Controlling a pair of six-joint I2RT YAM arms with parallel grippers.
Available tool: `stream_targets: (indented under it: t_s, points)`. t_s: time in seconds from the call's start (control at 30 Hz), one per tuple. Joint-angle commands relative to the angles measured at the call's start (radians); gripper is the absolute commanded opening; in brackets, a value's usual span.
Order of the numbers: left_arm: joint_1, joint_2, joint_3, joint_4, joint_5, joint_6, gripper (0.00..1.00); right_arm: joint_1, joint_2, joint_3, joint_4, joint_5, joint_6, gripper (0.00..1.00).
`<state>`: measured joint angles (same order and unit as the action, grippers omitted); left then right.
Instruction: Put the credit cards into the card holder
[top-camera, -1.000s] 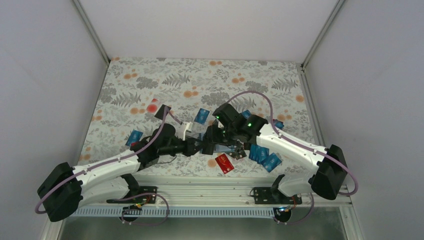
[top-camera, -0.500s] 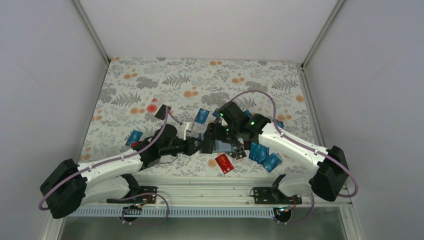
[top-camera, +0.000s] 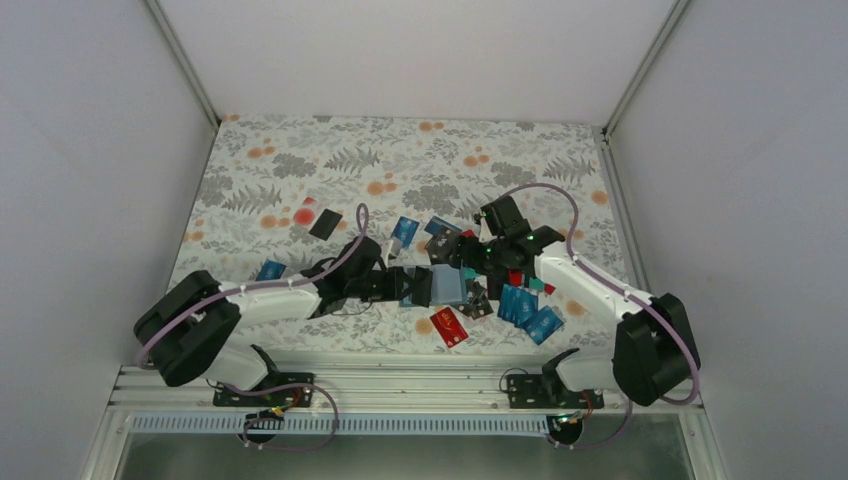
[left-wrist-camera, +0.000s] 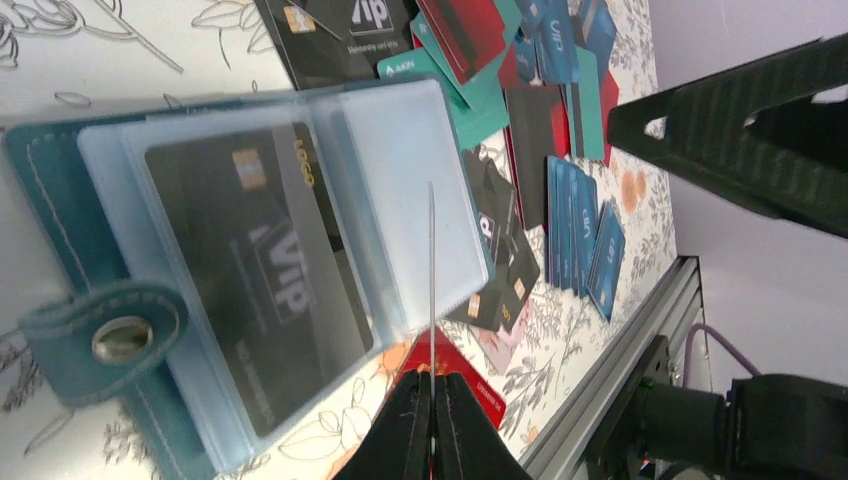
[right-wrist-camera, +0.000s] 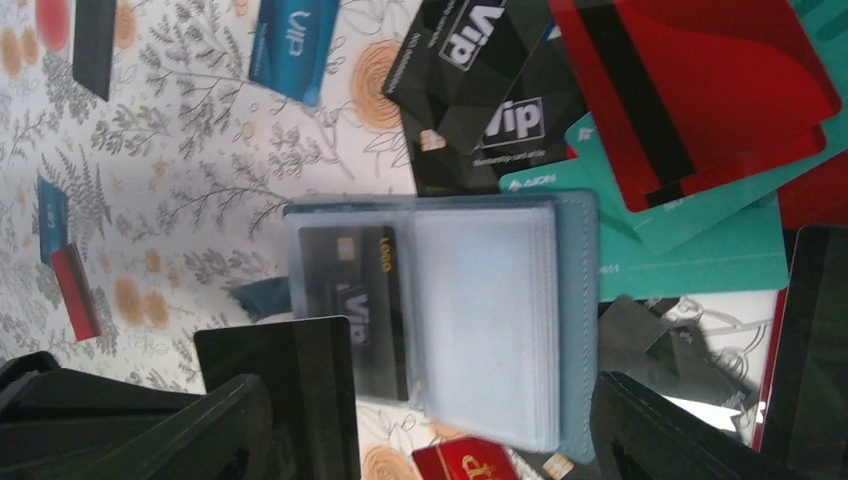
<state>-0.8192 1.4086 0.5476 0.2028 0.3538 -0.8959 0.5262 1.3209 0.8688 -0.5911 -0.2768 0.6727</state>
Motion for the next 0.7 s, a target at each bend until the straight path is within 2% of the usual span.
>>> stream_targets:
  t_s: [0.0, 0.23, 0.67]
  points:
    - [0.034, 0.074, 0.073, 0.01, 0.074, -0.01, 0.02, -0.065, 0.059, -0.037, 0.112, -0.082, -0.095, 0.79]
    - [0.067, 0.17, 0.13, -0.036, 0.12, 0.0, 0.02, -0.13, 0.15, -0.047, 0.168, -0.144, -0.154, 0.67]
    - [0.087, 0.194, 0.149, -0.077, 0.15, -0.005, 0.02, -0.158, 0.254, -0.077, 0.223, -0.188, -0.193, 0.47]
